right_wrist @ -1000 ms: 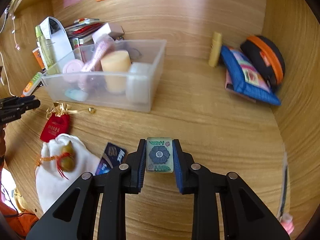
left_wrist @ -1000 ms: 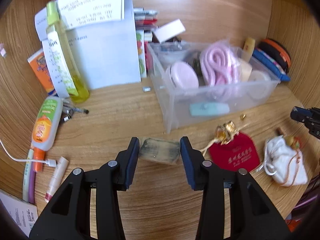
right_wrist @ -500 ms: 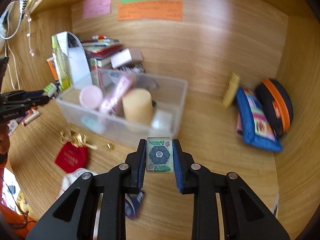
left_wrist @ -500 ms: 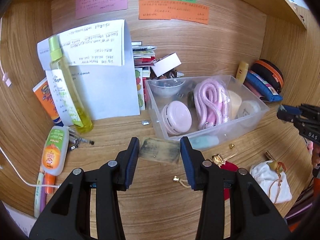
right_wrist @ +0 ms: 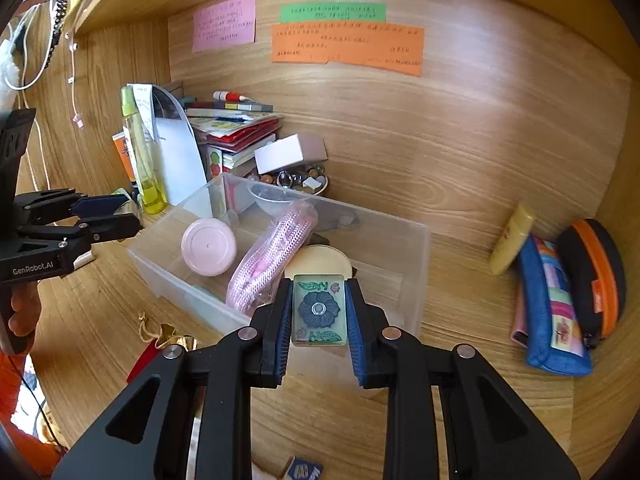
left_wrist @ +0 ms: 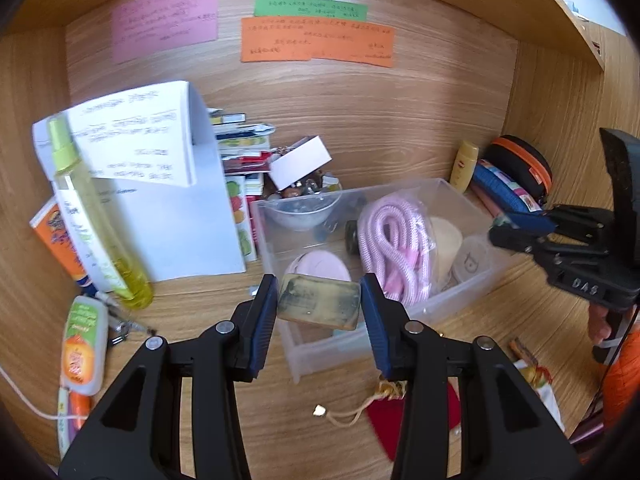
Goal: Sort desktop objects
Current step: 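Carry the brown tile and green card into the clear box and release both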
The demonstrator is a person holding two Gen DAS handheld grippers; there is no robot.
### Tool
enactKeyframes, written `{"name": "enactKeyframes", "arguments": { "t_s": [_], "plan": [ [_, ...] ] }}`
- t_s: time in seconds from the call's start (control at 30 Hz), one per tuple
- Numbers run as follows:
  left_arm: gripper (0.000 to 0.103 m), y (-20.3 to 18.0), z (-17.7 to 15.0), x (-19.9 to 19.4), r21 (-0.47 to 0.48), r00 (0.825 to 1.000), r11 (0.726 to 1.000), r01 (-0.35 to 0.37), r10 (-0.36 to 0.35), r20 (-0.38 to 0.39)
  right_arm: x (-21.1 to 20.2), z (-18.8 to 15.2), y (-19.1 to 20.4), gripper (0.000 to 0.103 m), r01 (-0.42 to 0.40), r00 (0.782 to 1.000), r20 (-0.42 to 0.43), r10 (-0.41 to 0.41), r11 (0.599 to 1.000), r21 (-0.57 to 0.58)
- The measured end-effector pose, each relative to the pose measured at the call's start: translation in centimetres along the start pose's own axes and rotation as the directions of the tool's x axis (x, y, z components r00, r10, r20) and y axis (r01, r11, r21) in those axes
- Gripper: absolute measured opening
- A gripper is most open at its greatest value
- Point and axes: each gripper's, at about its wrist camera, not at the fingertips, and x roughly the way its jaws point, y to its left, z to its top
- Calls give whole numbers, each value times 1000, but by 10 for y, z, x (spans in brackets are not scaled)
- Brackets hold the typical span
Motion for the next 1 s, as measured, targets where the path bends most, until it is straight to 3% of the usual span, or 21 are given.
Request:
{"name": "enactKeyframes", "arguments": {
  "t_s": [0.43, 0.67, 0.8, 0.87, 1.0],
  "plan": [
    [42, -1, -4, 44, -24, 995, 999, 41, -43, -85, 36, -6, -8, 22, -39, 996, -80, 42, 999, 35],
    [42, -4, -6, 43, 0, 997, 999, 35, -35, -75, 40, -7, -9, 22, -36, 995, -89, 39, 999, 36],
    [47, -3, -6, 42, -1, 997, 999, 39, -39, -74, 37, -5, -7, 22, -41, 996, -84, 43, 999, 30],
    [49, -4, -6, 41, -1, 996, 999, 47, -47, -75, 34, -4, -6, 24, -42, 996, -77, 43, 999, 24],
    [50, -6, -7, 39, -1, 996, 999, 46, -46, -81, 25, -2, -2, 36, -33, 998, -49, 34, 999, 13]
  ]
}}
